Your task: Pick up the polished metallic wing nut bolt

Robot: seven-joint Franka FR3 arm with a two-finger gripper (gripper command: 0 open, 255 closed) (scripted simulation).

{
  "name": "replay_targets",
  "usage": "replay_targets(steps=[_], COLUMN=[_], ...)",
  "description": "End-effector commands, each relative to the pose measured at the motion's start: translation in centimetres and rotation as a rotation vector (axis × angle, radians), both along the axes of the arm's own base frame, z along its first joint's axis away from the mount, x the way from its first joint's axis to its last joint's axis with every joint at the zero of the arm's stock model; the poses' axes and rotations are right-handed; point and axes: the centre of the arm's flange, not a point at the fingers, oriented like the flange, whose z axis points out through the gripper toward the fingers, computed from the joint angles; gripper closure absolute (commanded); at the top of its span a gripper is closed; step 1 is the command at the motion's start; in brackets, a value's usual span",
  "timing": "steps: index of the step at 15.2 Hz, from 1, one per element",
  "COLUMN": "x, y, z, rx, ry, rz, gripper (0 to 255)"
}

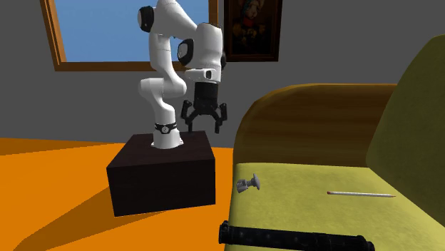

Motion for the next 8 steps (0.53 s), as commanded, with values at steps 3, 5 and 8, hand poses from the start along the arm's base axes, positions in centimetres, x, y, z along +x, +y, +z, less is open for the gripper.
replay_targets(steps=[3, 5, 8], x=[2.6, 3.8, 5.6], y=[2.9, 4.5, 7.0], z=[-3.1, -4.7, -7.1], rx=[-0.006, -0.01, -0.015], ry=[-0.019, -0.028, -0.041], rz=[0.045, 0.068, 0.101], gripper=[0, 0, 0])
